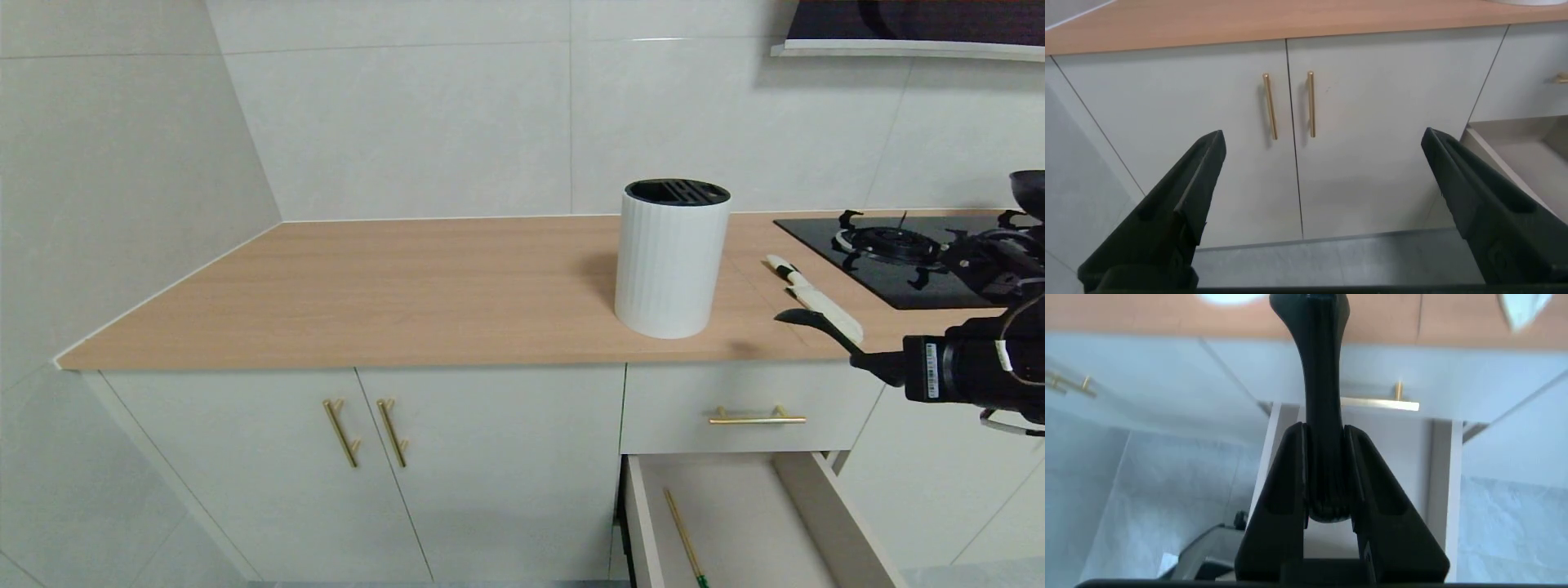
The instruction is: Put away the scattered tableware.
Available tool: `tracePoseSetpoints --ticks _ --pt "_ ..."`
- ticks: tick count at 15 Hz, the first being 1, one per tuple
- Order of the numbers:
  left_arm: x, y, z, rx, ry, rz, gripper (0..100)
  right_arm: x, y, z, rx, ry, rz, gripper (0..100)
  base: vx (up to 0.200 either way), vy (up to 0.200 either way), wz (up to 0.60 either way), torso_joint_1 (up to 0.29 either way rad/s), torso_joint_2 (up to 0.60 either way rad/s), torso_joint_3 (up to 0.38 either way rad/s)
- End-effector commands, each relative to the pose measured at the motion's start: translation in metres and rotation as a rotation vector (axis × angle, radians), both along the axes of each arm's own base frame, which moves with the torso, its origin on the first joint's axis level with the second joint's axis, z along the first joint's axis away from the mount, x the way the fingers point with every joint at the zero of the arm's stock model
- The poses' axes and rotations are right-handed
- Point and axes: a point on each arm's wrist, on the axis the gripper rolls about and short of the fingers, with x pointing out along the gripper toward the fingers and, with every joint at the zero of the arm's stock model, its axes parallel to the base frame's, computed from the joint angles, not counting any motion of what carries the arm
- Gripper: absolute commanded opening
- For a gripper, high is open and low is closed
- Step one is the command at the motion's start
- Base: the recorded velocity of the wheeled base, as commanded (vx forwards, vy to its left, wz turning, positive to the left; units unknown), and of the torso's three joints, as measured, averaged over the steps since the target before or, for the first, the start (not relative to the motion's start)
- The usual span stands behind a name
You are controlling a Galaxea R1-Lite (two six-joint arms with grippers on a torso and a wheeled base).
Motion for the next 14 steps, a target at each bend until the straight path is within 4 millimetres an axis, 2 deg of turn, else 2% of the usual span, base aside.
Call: tracePoseSetpoints --ticks 1,10,14 --pt "0.000 0.000 0.000 0.000 0.002 0.000 100 -0.009 -0.001 0.002 -0.003 -0.014 0.005 0 0.000 0.000 0.00 0.000 0.00 0.000" --pt "0.000 0.000 0.000 0.000 0.002 0.000 100 -0.005 0.005 -0.021 -0.063 0.061 0.062 0 0.000 0.000 0.00 -0.005 0.01 0.007" --pt "0.000 0.000 0.000 0.000 0.002 0.000 100 -0.004 0.005 -0.022 -0.064 0.067 0.062 0 0.000 0.000 0.00 -0.159 0.39 0.221"
